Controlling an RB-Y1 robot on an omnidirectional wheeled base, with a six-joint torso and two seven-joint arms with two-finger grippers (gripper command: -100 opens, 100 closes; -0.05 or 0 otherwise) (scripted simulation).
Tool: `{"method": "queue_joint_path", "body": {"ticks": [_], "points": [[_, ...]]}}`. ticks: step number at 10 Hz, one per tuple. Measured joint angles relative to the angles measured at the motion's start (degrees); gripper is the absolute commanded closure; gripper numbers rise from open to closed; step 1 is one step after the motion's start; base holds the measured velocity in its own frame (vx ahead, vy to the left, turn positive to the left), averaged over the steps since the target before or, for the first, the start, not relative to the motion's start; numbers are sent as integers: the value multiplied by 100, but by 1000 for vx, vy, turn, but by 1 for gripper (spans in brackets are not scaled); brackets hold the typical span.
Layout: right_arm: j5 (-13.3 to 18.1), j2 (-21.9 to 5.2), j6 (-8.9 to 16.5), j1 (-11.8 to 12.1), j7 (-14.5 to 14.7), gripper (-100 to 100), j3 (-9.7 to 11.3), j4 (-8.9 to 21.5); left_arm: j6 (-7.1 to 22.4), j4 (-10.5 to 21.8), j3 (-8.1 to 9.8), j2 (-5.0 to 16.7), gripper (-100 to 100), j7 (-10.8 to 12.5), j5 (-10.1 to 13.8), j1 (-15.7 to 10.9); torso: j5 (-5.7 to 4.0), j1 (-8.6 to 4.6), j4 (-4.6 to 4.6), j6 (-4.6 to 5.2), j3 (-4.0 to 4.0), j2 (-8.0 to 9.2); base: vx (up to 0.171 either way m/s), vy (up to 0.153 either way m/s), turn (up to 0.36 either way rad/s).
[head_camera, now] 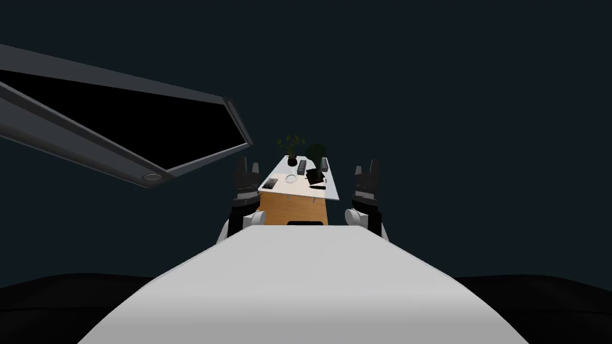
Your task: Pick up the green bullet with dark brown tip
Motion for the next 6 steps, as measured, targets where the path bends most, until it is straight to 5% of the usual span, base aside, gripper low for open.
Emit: {"method": "queue_joint_path", "body": {"ticks": [6], "points": [[453,-946,-140,-14,79,-100,290,520,0,0,-1,-1,0,0,0,-1,8,34,8,-1,21,37,-88,82,-14]]}}
